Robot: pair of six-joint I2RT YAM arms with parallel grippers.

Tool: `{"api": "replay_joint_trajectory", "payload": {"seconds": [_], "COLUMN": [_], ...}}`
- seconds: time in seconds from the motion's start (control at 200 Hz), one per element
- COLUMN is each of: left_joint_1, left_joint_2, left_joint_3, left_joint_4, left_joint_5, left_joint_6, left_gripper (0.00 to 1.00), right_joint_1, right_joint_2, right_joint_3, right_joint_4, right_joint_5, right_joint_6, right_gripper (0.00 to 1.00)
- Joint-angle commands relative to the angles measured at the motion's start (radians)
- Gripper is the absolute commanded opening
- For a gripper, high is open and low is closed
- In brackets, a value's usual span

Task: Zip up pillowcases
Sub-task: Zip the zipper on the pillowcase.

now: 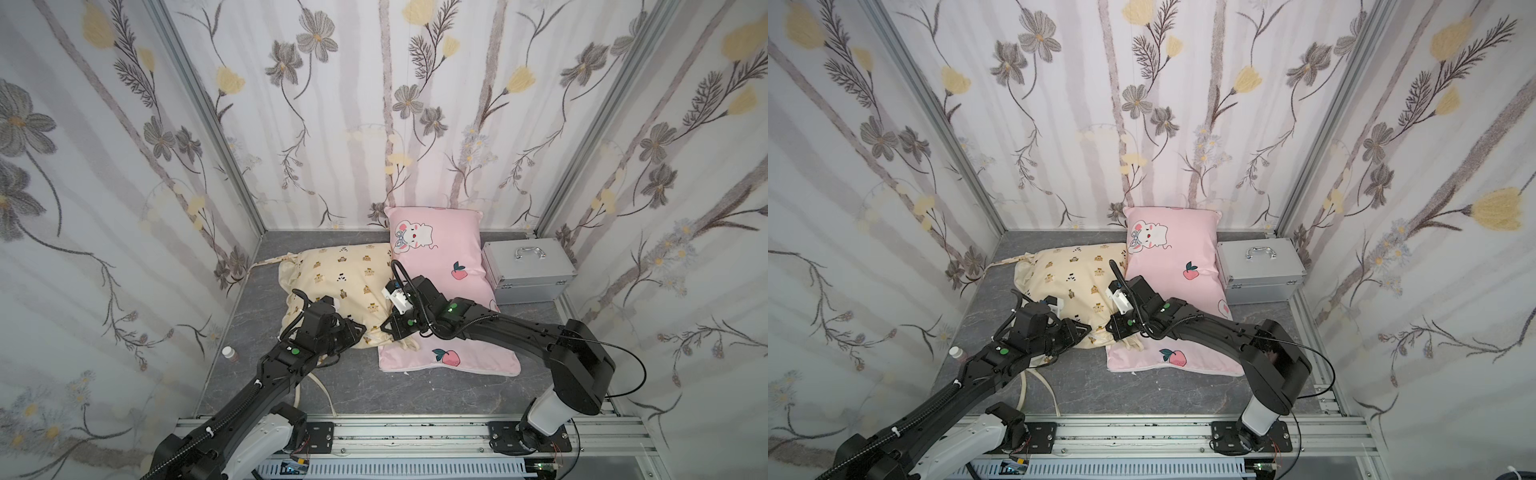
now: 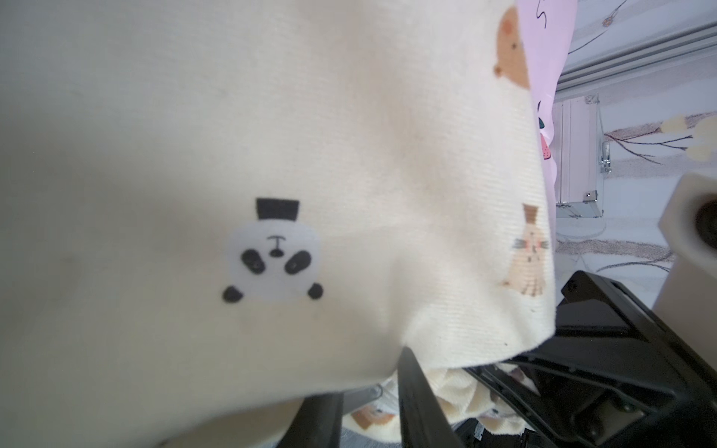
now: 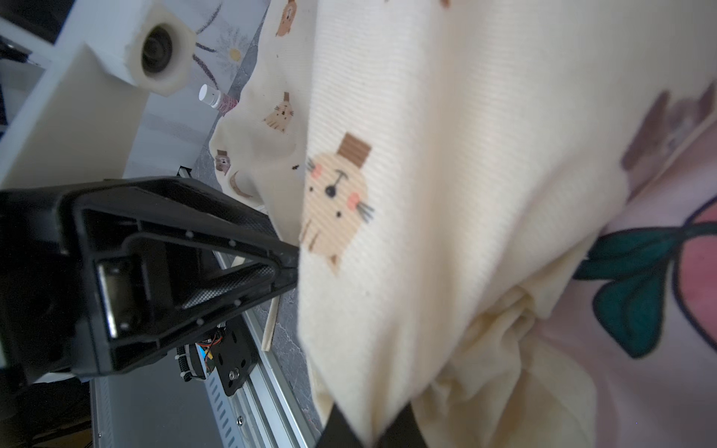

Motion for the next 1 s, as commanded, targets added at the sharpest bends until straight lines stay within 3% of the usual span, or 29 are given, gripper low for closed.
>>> {"api": "replay_joint_trajectory", "payload": {"seconds": [0.0, 0.45, 0.994], "left_joint_1": [-0.003, -0.011, -0.016], "left_joint_2": [-0.020, -0.035, 0.013], "left_joint_3": [-0.028, -0.060, -0.117], "left_joint_4": [0.025, 0.064, 0.202], "left_joint_5": [0.009, 0.031, 0.057], "left_joint_6": [-0.029, -0.037, -0.103], "left_gripper": [0.27, 0.26, 0.51], "right_joint_1": [-0.003, -0.003, -0.006], "right_joint_2": [-0.007, 0.008, 0.005], "right_joint_3": [0.003, 0.013, -0.021], "right_joint_4": [0.048, 0.060, 0.142], "right_joint_5": [-0.027, -0.060, -0.145], "right_joint_6": [0.006, 0.019, 0.038], "right_gripper": [0.00, 0.00, 0.00]}}
